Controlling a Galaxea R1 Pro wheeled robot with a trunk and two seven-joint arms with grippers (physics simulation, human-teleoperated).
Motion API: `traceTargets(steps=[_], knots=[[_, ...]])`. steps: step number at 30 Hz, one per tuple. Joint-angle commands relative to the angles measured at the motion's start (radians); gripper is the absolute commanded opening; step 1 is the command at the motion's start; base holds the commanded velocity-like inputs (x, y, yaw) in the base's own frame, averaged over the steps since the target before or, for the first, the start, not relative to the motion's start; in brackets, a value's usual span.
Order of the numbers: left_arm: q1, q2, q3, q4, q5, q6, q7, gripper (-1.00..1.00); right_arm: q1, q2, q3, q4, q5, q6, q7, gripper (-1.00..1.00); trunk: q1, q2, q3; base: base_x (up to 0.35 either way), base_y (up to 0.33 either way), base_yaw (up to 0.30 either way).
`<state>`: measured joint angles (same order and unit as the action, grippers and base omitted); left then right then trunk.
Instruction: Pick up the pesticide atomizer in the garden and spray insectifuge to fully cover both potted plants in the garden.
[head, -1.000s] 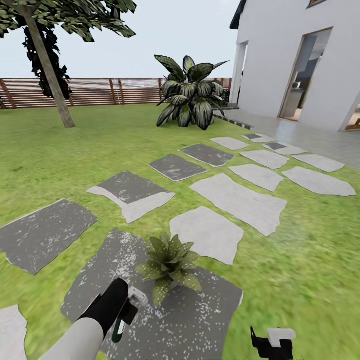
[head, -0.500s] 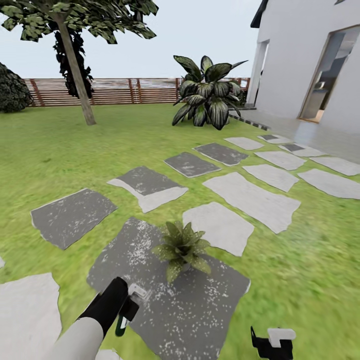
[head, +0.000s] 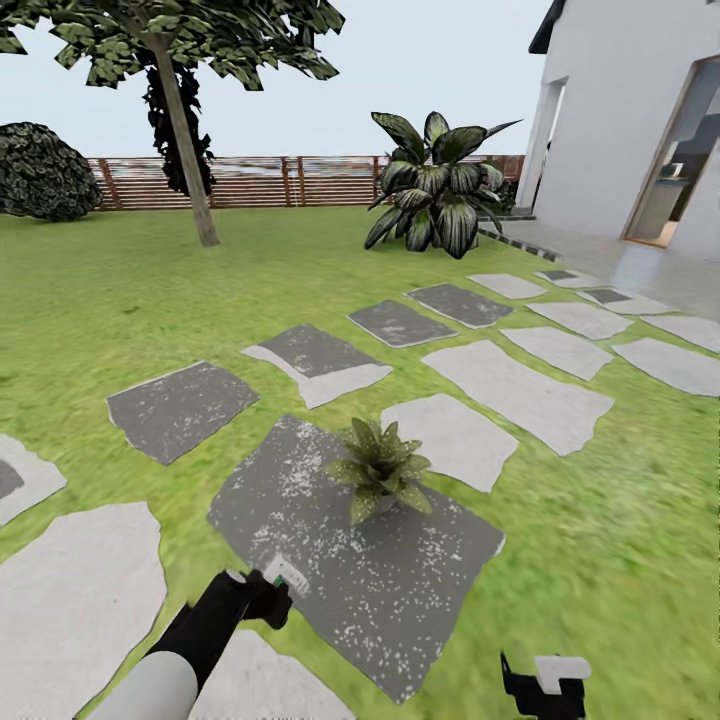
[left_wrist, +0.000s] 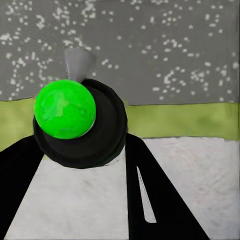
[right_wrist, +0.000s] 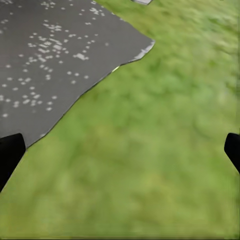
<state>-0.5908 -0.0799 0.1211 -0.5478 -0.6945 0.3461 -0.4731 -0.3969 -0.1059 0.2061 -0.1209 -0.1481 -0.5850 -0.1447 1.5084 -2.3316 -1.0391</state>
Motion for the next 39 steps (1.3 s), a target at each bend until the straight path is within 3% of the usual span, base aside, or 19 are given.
traceTargets(steps=[1,3,4,7,9,11,14,15,18,21,25,26,28,29,31,34,39], knots=[[0.0,-0.001,0.008,-0.002,-0.008,-0.014,-0.009,-1.0,0.0,0.0,0.01,-0.001,-0.009,-0.003,-0.002,1.0,0.0,0.0,-0.001,-0.08,0.0,0.0],[0.001,0.0,0.007,-0.002,-0.009,-0.037,-0.012,-1.0,-0.001,0.0,0.029,-0.006,-0.007,-0.002,-0.001,1.0,0.0,0.0,-0.001,-0.034,0.0,0.0],[0.0,0.008,0.005,-0.003,-0.009,-0.043,-0.019,-1.0,-0.001,0.0,0.06,-0.017,0.001,-0.002,0.005,1.0,0.0,0.0,-0.001,-0.013,0.0,0.0],[-0.007,0.054,-0.001,0.003,-0.01,-0.08,-0.076,-1.0,-0.002,-0.002,0.144,-0.115,0.059,0.016,0.053,1.0,0.0,0.0,-0.001,-0.005,0.0,0.0],[-0.01,0.083,-0.003,0.005,-0.013,-0.129,-0.147,-1.0,-0.001,-0.003,0.159,-0.178,0.104,0.068,0.093,1.0,0.0,0.0,-0.001,-0.001,0.0,0.0],[-0.013,0.123,-0.004,0.006,-0.019,-0.182,-0.267,-1.0,-0.008,-0.003,0.167,-0.261,0.183,0.182,0.209,1.0,0.0,0.0,-0.001,0.0,0.0,0.0],[-0.012,0.149,-0.015,0.007,-0.03,-0.212,-0.336,-1.0,-0.023,-0.001,0.17,-0.351,0.239,0.274,0.399,1.0,0.0,0.0,-0.001,0.0,0.0,0.0],[-0.012,0.152,-0.045,0.008,-0.051,-0.217,-0.345,-1.0,-0.027,0.0,0.171,-0.378,0.254,0.289,0.446,1.0,0.0,0.0,-0.001,0.0,0.0,0.0],[-0.012,0.146,-0.107,0.009,-0.077,-0.22,-0.349,-1.0,-0.029,0.001,0.171,-0.403,0.269,0.297,0.473,1.0,0.0,0.0,-0.001,0.0,0.0,0.0],[-0.011,0.14,-0.128,0.009,-0.083,-0.22,-0.351,-1.0,-0.033,0.002,0.171,-0.414,0.276,0.299,0.52,1.0,0.0,0.0,-0.001,0.0,0.0,0.0],[-0.01,0.138,-0.135,0.01,-0.088,-0.222,-0.358,-1.0,-0.05,0.008,0.173,-0.428,0.278,0.3,0.633,1.0,0.0,0.0,-0.001,0.0,0.0,0.0],[-0.009,0.138,-0.155,0.01,-0.092,-0.221,-0.381,-1.0,-0.064,0.017,0.173,-0.44,0.279,0.3,0.703,1.0,0.0,0.0,-0.001,0.0,0.0,0.0],[-0.009,0.139,-0.201,0.01,-0.095,-0.221,-0.392,-1.0,-0.071,0.035,0.173,-0.444,0.28,0.3,0.738,1.0,0.0,0.0,-0.001,0.0,0.0,0.0],[-0.009,0.138,-0.218,0.01,-0.095,-0.22,-0.393,-1.0,-0.074,0.039,0.173,-0.444,0.28,0.3,0.744,-1.0,0.0,0.0,-0.001,0.0,0.0,0.0],[-0.009,0.138,-0.248,0.009,-0.095,-0.22,-0.396,-1.0,-0.081,0.046,0.173,-0.446,0.28,0.3,0.753,-1.0,0.0,0.0,-0.001,0.0,0.0,0.0],[-0.008,0.136,-0.259,0.009,-0.095,-0.221,-0.397,-1.0,-0.086,0.054,0.173,-0.446,0.285,0.299,0.773,-1.0,0.0,0.0,-0.001,0.0,0.0,0.0],[-0.007,0.118,-0.261,0.009,-0.097,-0.222,-0.397,-1.0,-0.088,0.071,0.173,-0.461,0.357,0.298,0.807,-1.0,0.0,0.0,-0.001,0.0,0.0,0.0]])
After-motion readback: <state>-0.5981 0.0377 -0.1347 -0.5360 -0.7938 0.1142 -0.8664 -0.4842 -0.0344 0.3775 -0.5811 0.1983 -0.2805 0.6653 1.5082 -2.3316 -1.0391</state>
